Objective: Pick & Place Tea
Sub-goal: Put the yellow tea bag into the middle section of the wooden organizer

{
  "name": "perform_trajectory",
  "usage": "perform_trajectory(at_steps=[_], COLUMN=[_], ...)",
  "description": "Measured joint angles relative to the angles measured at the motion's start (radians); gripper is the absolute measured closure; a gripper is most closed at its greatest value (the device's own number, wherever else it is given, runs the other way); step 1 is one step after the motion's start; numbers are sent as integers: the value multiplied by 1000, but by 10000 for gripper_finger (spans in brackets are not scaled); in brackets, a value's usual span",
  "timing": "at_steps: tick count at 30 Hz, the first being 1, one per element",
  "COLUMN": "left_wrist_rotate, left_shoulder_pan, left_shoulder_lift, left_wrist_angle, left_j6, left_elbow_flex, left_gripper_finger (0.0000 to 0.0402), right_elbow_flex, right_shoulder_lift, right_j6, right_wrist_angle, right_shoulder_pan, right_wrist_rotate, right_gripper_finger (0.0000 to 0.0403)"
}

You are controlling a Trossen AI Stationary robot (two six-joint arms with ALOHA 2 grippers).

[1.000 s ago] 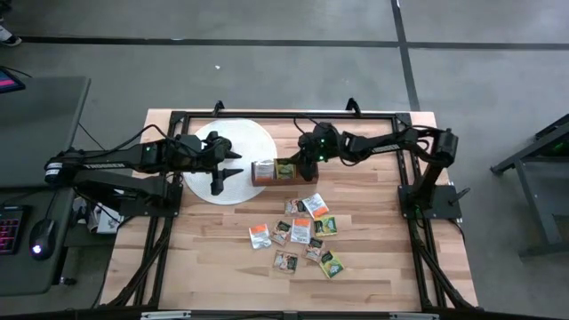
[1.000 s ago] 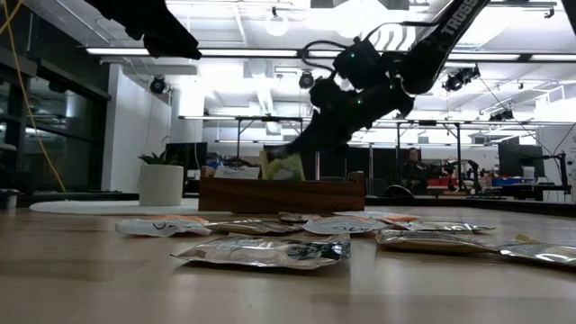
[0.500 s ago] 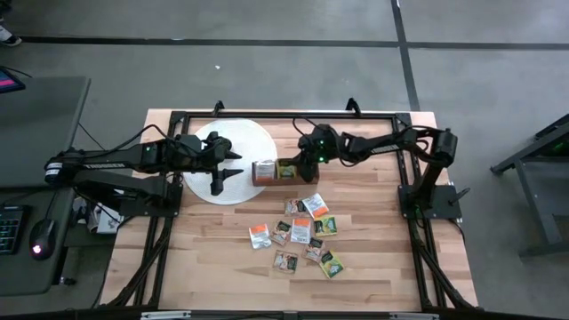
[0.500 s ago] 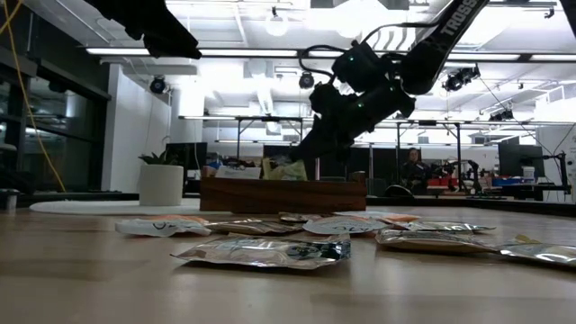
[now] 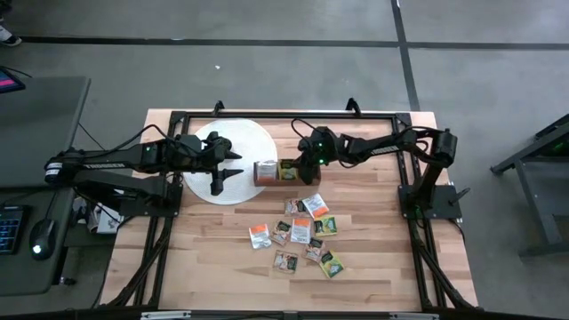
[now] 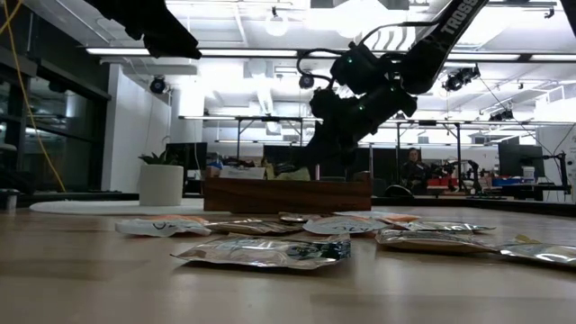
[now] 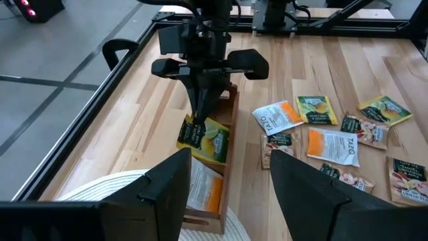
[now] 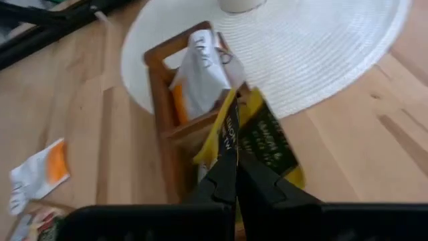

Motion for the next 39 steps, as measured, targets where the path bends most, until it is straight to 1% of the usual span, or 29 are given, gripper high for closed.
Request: perform_trajectory(at_steps=[5,7,15,19,22,25,28,31,33,35,37,39], left_wrist_rotate=[0,0,6,9,9,9,9,8,6,5,5,5], left_shoulder_pan=[0,0,0,0,0,0,0,0,0,0,0,0], left_shoulder_lift=[0,0,0,0,0,0,0,0,0,0,0,0], left_wrist_angle=[0,0,0,0,0,0,0,0,0,0,0,0], left_j6=[0,0,0,0,0,0,2,3,7,12,18,19], left_elbow_flex=[0,0,0,0,0,0,0,0,0,0,0,0], left_gripper_finger=[199,199,199,199,199,199,199,199,199,199,199,199], right_elbow_flex=[0,0,0,0,0,0,0,0,0,0,0,0], right_shoulder_lift=[0,0,-4,-40,-86,-138,-191,-228,-241,-246,-246,-246], right_j6=[-7,-7,-4,-9,-32,-60,-110,-191,-236,-275,-302,-330], right_wrist_angle=[5,5,17,36,19,-35,-163,-338,-456,-553,-612,-645], right_shoulder_pan=[0,0,0,-2,-2,1,22,62,95,134,176,218], right_wrist_rotate=[-5,-6,-7,-3,-11,-65,-125,-152,-152,-129,-97,-88], right_gripper_finger=[369,348,246,216,208,210,217,224,226,224,220,214])
